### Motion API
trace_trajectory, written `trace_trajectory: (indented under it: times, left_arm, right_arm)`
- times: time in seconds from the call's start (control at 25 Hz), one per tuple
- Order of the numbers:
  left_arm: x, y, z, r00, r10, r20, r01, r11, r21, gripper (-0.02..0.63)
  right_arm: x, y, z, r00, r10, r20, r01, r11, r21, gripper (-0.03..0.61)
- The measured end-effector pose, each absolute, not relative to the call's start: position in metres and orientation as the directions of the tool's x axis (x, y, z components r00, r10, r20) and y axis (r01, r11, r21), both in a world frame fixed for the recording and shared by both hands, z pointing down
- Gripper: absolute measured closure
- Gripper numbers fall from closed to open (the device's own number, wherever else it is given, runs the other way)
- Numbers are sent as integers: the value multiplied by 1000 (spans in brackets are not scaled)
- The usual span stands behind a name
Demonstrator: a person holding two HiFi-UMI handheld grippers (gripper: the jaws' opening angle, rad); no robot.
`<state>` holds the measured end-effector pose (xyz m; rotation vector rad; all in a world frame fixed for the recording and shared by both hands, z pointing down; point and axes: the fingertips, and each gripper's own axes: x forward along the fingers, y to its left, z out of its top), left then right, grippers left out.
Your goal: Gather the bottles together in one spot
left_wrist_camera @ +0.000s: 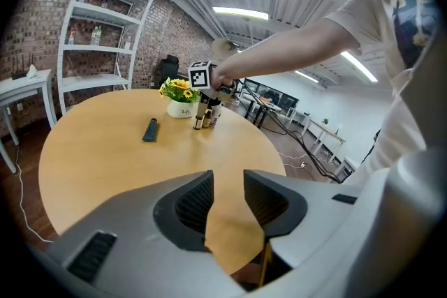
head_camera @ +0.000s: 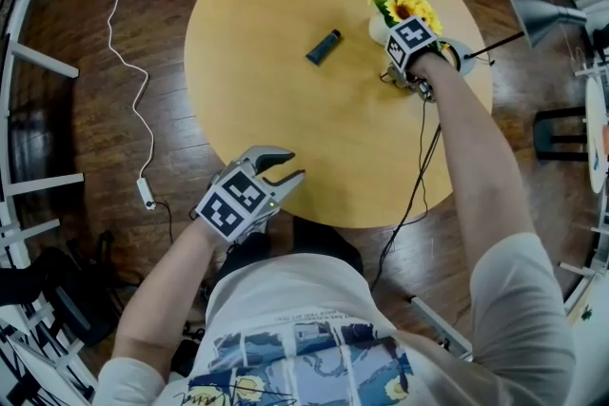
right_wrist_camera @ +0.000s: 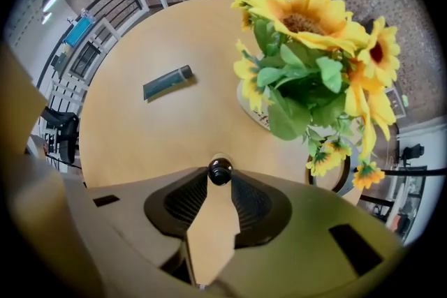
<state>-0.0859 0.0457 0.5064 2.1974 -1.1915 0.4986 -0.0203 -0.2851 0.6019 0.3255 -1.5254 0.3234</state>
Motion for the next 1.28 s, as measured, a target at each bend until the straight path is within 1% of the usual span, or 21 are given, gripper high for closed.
trace_trajectory:
  times: [0.16,0.24,0.4,0.44,0.48,0.52,0.6,0.72,0.8,0.88,1.0,1.08,1.16,1.28]
  left_arm:
    - [-87,44,506,535,-632,561,-844,-433,317,472]
    - [-88,43,506,540,-627,561,-840,-442,315,472]
    - [-87,42,505,547,-617,566,-834,-461,303,472]
    - [-86,41,503,550,-614,566,-831,-467,301,472]
    - [-85,40,501,554,-614,563,-828,-474,299,473]
    - [-85,39,498,557,-615,559,-826,-480,296,472]
    - [-84,38,494,560,-616,553,-823,-489,289,472]
    - [-90,38,484,550,-636,542,-831,-484,276,472]
    - [-94,36,471,537,-666,518,-841,-468,270,472]
    - [-97,40,463,516,-688,510,-856,-444,266,472]
    - [-97,54,459,490,-695,526,-872,-406,275,472]
    - [-94,63,456,488,-692,532,-873,-392,292,472]
    - [-89,70,455,489,-692,530,-872,-383,304,472]
    - [-80,82,455,486,-685,542,-874,-381,302,472]
  right_arm:
    - [-23,-287,594,2,-14,1000,-398,917,14,442]
    - [-28,-286,586,-28,-22,999,-394,919,9,422]
    - [-35,-284,560,-97,-47,994,-378,926,7,422]
    - [-37,-282,551,-124,-50,991,-374,927,0,422]
    - [-38,-279,540,-159,-51,986,-371,928,-12,394]
    - [-40,-274,527,-202,-54,978,-369,929,-25,387]
    - [-41,-260,499,-301,-75,951,-364,931,-42,387]
    - [-31,-228,448,-483,-161,861,-370,928,-33,387]
    - [-12,-200,411,-597,-275,754,-409,912,9,387]
    - [18,-165,382,-668,-385,636,-482,876,24,387]
    - [65,-94,366,-715,-491,497,-581,813,-32,387]
    - [91,-46,367,-711,-544,445,-629,775,-60,383]
    - [112,-4,373,-690,-582,431,-671,738,-77,383]
    - [128,44,382,-674,-600,431,-694,714,-93,383]
